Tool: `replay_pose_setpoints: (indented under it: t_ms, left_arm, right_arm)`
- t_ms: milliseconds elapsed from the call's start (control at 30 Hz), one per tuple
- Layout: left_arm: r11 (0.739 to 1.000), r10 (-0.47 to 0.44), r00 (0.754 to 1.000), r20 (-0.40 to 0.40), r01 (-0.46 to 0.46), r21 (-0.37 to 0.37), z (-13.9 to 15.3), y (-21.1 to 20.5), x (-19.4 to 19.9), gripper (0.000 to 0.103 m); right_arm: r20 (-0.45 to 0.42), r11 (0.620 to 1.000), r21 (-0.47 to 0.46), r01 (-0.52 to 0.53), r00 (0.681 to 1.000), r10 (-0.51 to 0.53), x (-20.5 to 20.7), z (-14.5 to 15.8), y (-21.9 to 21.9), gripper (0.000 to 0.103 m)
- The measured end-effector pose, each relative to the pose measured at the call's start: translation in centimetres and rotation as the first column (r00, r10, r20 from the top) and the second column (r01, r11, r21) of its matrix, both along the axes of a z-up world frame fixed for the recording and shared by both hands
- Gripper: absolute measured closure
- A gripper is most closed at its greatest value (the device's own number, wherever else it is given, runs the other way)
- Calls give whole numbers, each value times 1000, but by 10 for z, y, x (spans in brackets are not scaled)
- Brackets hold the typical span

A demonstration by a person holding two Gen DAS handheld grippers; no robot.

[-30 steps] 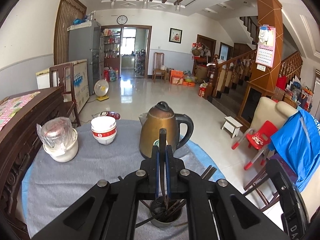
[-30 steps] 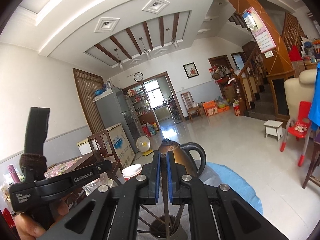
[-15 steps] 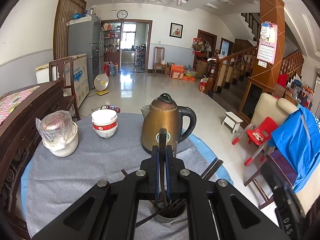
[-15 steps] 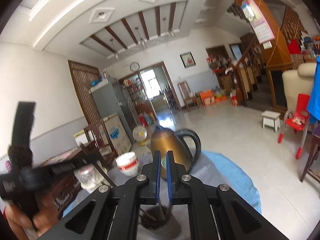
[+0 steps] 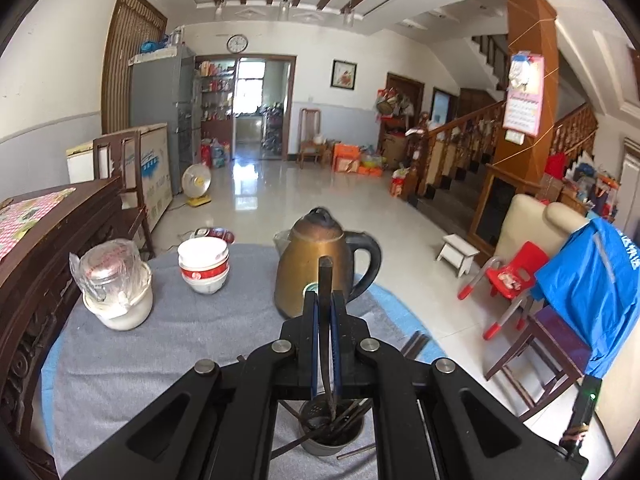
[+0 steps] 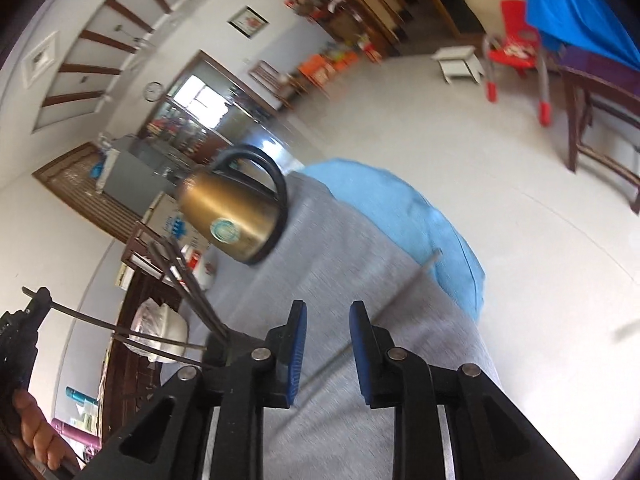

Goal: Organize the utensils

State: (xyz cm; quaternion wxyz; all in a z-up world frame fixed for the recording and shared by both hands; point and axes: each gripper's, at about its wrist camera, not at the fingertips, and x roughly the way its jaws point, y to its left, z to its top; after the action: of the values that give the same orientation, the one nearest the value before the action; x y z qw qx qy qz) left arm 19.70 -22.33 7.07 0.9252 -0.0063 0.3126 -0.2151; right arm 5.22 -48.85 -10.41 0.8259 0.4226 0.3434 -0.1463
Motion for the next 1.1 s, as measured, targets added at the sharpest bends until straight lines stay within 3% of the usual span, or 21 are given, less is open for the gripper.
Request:
replay_pose_setpoints:
  t_ms: [333, 400, 467, 500, 667, 833, 967, 1100]
  left_arm:
    - [995, 33, 992, -118, -21, 102, -56, -20, 26, 97]
    - [994, 23, 990, -137, -8, 109, -61, -20, 25, 91]
    - [994, 10, 989, -145, 6, 110, -60, -18, 22, 60]
    - [995, 6, 990, -140, 9, 102, -58, -15, 20, 56]
    - [995, -20, 998, -58, 25, 92, -37, 5, -3, 51]
    - [995, -31, 999, 33, 27, 93, -25, 44, -34, 41]
    - [992, -32, 998, 50, 25, 126, -41, 77, -65, 36]
    - [985, -35, 999, -15, 37, 170, -75, 98, -85, 36]
  right_arm:
    - [-76, 999, 50, 21, 997, -17, -3, -23, -4, 77]
    - [-94, 998, 58, 36, 995, -31, -1, -27, -9, 77]
    - [-121, 996, 68, 59, 991, -51, 1, -34, -17, 77]
    - [-126, 995, 78, 69, 990, -59, 2, -36, -20, 77]
    - [-155, 975, 176, 134, 982, -107, 12, -54, -39, 77]
    - [-196, 954, 192, 228, 962, -191, 19, -65, -61, 78]
    - [-191, 925, 243, 292, 949, -250, 16, -72, -79, 78]
    - [-220, 923, 228, 308, 940, -260, 24, -79, -82, 78]
